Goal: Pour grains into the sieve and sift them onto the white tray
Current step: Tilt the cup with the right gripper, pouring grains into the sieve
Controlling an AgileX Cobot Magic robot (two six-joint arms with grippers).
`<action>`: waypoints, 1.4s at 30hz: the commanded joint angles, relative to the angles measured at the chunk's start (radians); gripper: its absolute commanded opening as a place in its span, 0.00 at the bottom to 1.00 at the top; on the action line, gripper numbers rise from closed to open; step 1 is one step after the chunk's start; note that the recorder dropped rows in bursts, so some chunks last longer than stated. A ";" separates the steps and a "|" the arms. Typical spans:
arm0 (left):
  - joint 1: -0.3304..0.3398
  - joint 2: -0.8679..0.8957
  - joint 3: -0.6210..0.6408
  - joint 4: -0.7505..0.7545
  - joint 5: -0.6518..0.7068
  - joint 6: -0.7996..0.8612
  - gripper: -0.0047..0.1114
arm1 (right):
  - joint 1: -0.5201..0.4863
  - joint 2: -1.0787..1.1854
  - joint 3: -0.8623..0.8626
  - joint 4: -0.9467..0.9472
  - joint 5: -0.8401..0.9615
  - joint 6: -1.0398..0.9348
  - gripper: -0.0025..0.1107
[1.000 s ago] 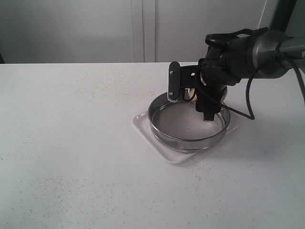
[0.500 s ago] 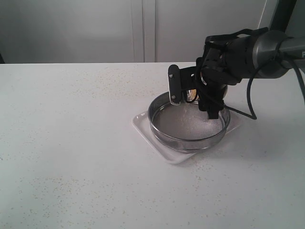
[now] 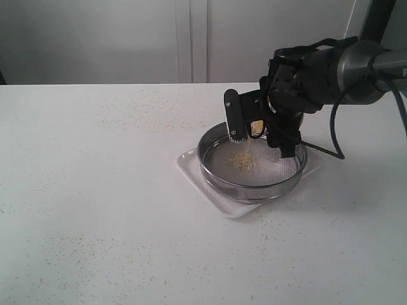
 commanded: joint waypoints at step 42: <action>0.000 -0.003 0.010 -0.002 0.014 0.003 0.04 | -0.001 -0.008 -0.010 -0.064 0.083 -0.060 0.02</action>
